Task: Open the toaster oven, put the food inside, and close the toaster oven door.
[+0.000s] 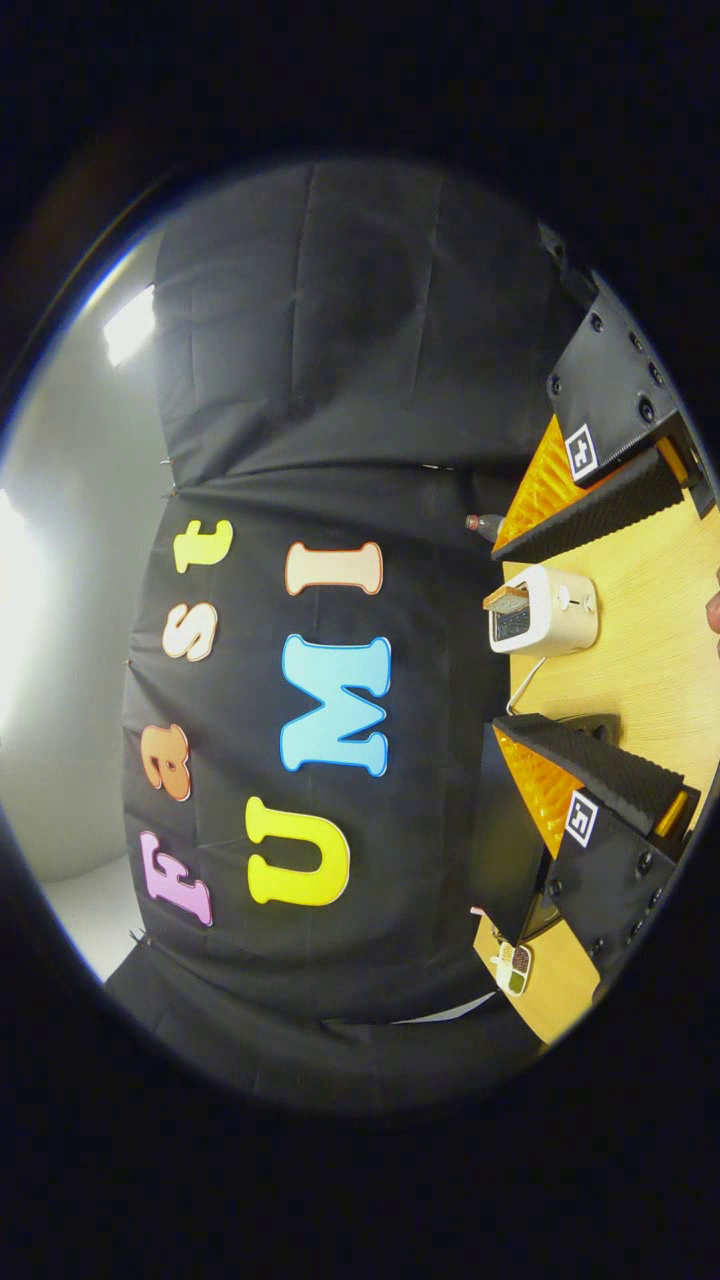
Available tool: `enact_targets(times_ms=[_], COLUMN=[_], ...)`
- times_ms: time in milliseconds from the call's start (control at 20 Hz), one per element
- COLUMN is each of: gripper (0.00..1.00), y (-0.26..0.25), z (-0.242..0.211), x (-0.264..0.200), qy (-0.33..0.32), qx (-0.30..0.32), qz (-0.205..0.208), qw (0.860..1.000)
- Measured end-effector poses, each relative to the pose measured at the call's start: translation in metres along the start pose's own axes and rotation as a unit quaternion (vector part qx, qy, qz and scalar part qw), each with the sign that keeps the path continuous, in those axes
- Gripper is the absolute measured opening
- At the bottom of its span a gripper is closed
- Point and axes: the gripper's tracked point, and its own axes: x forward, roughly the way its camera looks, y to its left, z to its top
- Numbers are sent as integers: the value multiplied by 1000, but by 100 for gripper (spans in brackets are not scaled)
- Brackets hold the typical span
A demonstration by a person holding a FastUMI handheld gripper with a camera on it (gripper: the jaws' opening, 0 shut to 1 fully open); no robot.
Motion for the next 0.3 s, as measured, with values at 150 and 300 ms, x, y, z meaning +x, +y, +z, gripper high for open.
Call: enact_targets(times_ms=[150, 300], gripper=[97, 96], y=[1, 8], z=[-3, 2], x=[10, 11], qy=[12, 7], qx=[10, 8], qz=[3, 15], qw=[1000, 1000])
